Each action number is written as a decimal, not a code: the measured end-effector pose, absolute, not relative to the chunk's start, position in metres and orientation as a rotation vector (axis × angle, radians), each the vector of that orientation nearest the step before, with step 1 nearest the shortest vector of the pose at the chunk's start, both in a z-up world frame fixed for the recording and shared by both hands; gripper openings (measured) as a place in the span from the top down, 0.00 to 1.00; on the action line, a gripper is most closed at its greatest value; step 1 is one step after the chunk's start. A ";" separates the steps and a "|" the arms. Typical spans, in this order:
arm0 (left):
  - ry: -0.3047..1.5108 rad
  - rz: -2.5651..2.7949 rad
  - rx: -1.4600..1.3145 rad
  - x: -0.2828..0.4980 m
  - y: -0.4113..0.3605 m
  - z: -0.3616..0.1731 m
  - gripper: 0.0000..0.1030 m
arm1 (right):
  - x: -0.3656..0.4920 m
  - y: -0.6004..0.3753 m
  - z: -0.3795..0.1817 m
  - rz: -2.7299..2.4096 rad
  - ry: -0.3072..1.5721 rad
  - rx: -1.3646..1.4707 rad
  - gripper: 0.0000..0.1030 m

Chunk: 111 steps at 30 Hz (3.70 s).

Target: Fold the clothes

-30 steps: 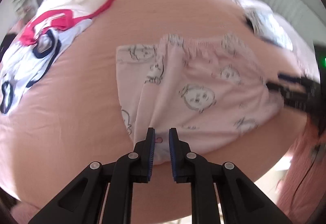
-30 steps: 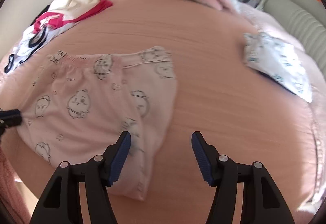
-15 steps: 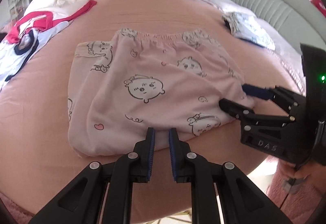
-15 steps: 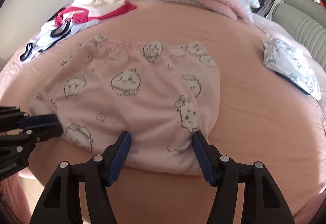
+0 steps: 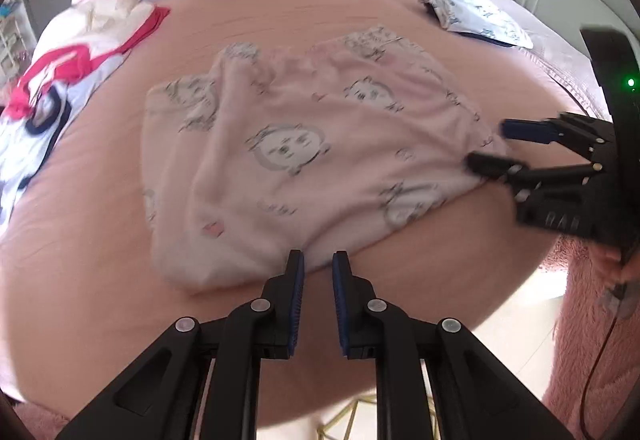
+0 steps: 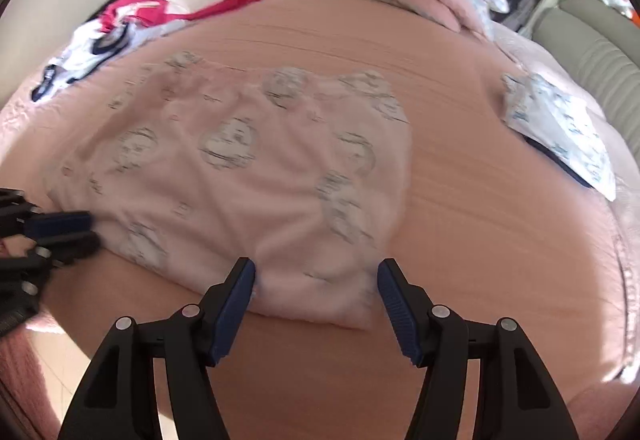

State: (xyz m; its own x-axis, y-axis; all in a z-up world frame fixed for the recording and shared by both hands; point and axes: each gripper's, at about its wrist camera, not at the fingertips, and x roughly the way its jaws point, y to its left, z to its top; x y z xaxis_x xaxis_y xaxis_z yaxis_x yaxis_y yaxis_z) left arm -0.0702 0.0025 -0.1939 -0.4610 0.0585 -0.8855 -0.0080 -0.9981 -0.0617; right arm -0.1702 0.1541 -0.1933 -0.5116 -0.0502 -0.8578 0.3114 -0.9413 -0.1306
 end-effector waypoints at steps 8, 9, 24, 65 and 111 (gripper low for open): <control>-0.239 2.777 -1.433 -0.073 0.006 -0.179 0.61 | -0.160 0.173 -0.177 -2.603 0.199 1.385 0.36; -0.237 2.775 -1.415 -0.077 0.013 -0.179 0.57 | -0.157 0.168 -0.175 -2.602 0.203 1.353 0.36; -0.322 2.982 -1.847 -0.075 -0.061 -0.174 0.50 | -0.173 0.165 -0.192 -2.576 0.191 1.486 0.35; 0.097 2.863 -1.637 -0.091 -0.033 -0.144 0.49 | -0.176 0.171 -0.189 -2.609 0.158 1.461 0.30; -0.003 2.755 -1.311 -0.191 -0.008 -0.172 0.37 | -0.235 0.128 -0.158 -2.421 0.181 1.386 0.30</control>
